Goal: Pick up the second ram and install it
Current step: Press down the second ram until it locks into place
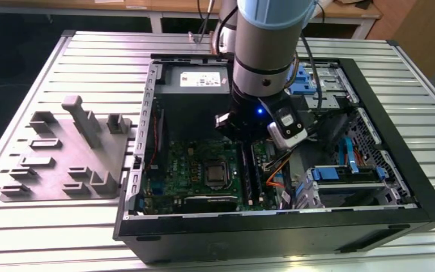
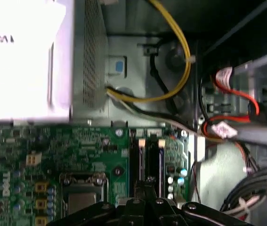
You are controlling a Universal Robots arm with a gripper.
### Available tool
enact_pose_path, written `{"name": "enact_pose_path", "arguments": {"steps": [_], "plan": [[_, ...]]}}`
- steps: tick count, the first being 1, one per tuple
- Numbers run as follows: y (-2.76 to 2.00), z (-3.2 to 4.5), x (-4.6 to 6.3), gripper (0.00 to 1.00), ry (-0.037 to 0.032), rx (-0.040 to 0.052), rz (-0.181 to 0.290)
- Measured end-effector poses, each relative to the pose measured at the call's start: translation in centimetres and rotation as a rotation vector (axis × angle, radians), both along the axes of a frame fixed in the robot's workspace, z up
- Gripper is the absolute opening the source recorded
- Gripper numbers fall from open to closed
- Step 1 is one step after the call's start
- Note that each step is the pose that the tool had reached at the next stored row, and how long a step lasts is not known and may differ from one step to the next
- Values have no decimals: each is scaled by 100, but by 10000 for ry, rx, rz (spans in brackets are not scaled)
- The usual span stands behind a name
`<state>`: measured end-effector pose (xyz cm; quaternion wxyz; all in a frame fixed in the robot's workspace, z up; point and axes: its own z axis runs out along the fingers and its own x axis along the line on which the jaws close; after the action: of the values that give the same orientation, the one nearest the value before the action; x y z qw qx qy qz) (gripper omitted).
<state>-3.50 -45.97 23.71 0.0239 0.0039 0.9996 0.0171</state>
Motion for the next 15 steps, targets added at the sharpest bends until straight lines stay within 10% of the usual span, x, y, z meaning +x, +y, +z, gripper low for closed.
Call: {"name": "enact_pose_path", "arguments": {"steps": [15], "plan": [[-385,-4,0,10,-1,-12,-8]]}}
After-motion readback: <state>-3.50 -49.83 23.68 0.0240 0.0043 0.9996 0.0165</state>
